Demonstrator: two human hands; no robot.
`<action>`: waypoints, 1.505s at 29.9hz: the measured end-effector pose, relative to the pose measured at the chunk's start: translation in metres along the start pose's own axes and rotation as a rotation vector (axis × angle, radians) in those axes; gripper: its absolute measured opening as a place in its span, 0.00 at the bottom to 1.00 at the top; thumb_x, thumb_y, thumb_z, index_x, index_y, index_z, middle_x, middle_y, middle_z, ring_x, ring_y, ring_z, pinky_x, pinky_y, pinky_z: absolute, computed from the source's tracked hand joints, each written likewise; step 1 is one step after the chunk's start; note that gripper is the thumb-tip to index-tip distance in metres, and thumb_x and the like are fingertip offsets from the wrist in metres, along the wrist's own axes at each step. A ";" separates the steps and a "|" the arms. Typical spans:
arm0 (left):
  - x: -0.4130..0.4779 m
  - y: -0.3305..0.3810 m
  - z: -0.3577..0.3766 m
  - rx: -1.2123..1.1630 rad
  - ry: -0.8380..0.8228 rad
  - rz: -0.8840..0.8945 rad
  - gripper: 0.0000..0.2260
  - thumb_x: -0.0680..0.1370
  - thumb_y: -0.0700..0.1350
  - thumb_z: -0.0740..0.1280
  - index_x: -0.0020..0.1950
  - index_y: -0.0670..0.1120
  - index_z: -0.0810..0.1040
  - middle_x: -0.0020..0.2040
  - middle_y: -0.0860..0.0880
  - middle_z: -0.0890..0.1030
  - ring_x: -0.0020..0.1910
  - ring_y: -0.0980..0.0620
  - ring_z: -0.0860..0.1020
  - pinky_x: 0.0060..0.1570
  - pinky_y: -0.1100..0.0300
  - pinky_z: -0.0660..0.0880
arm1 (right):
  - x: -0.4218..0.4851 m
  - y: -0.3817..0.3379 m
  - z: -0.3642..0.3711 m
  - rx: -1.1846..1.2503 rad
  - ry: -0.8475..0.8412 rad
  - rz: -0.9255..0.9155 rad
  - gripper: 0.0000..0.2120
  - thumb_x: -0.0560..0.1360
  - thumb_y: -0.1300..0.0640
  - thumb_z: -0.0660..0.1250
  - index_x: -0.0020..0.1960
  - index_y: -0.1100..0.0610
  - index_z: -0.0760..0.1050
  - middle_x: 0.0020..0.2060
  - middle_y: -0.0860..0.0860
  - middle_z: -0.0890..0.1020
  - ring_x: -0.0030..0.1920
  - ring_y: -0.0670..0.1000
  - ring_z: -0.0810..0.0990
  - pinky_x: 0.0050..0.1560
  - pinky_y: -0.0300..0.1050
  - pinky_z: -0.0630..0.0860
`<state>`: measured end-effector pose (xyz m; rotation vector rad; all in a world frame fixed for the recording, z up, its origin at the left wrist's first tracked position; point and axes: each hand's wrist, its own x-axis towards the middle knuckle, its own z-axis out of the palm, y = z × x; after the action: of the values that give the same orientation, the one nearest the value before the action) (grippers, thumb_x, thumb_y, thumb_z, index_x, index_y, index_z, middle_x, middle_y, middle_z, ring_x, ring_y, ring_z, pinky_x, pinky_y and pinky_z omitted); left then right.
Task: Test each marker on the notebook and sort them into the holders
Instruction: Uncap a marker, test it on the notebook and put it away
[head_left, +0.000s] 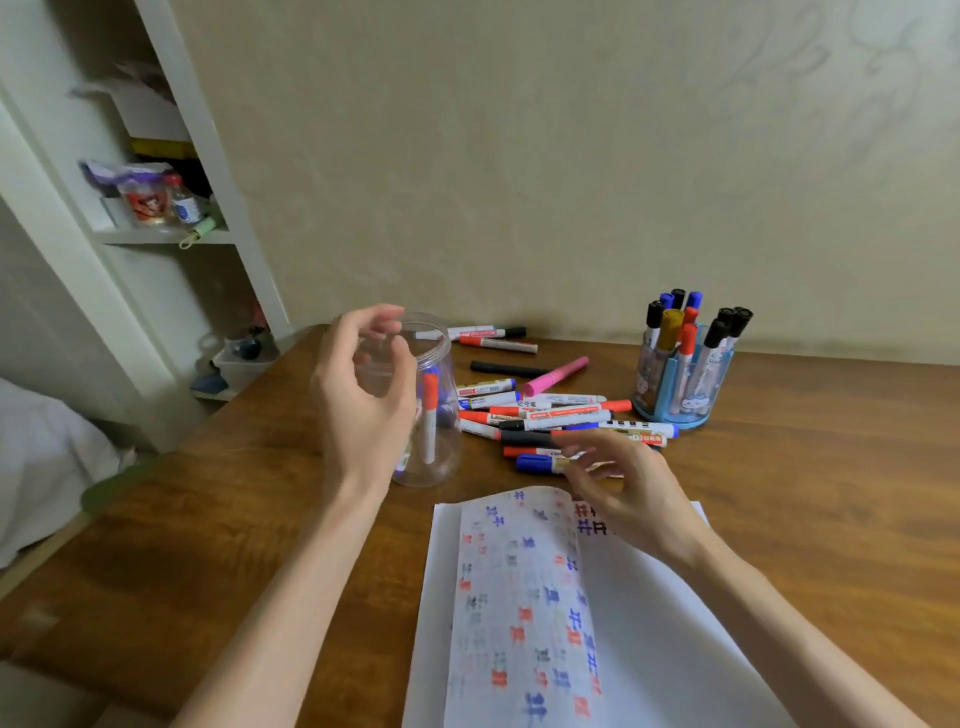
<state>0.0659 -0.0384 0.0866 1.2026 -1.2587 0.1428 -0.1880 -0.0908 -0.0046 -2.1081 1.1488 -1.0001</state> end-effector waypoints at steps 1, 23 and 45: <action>-0.010 0.005 0.006 -0.028 0.007 0.024 0.10 0.79 0.35 0.68 0.60 0.42 0.79 0.53 0.47 0.82 0.53 0.52 0.80 0.53 0.67 0.74 | -0.001 0.003 -0.005 -0.011 0.007 0.017 0.14 0.80 0.60 0.72 0.63 0.49 0.83 0.52 0.41 0.86 0.51 0.41 0.84 0.51 0.36 0.82; -0.130 0.011 0.099 -0.133 -0.651 -0.305 0.14 0.80 0.36 0.69 0.61 0.51 0.79 0.56 0.57 0.81 0.53 0.58 0.81 0.44 0.64 0.79 | -0.018 0.047 -0.032 -0.338 0.095 0.113 0.10 0.77 0.51 0.76 0.55 0.49 0.79 0.45 0.40 0.79 0.50 0.48 0.79 0.49 0.48 0.81; -0.128 0.013 0.094 -0.157 -0.674 -0.056 0.19 0.76 0.51 0.72 0.66 0.47 0.81 0.59 0.56 0.83 0.60 0.59 0.79 0.55 0.61 0.80 | -0.042 0.015 -0.035 0.601 0.137 0.270 0.13 0.78 0.49 0.74 0.44 0.59 0.84 0.33 0.56 0.80 0.32 0.51 0.76 0.34 0.44 0.73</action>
<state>-0.0516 -0.0384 -0.0205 1.1862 -1.7740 -0.4314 -0.2389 -0.0654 -0.0097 -1.3944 1.0001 -1.1898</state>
